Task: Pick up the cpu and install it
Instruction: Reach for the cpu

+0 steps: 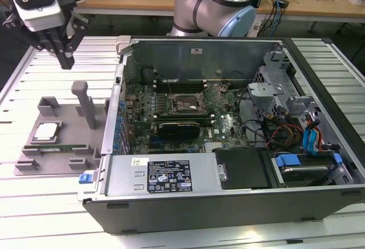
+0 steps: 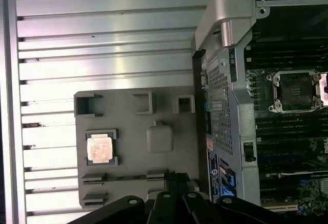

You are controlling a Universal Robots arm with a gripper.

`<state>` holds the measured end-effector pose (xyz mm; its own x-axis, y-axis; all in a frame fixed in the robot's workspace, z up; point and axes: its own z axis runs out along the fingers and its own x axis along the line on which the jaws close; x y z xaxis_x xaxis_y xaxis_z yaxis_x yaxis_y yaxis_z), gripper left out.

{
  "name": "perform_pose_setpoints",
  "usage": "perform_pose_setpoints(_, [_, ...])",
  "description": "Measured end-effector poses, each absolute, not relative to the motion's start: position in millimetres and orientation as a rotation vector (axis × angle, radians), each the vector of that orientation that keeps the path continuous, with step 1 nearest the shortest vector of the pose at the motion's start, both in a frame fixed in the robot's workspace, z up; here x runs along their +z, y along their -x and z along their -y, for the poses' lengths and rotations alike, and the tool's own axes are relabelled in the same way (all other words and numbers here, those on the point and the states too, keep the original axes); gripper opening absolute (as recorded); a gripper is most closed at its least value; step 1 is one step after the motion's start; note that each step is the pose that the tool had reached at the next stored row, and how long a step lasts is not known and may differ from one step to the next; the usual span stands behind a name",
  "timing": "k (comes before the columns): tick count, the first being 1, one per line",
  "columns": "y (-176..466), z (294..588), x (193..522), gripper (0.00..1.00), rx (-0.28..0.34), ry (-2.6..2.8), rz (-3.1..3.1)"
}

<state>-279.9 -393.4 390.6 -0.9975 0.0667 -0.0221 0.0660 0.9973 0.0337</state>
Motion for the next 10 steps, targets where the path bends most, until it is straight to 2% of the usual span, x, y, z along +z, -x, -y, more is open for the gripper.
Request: perform_pose_setpoints(10, [304,393,378,0.11,0.051,-0.104,-3.115])
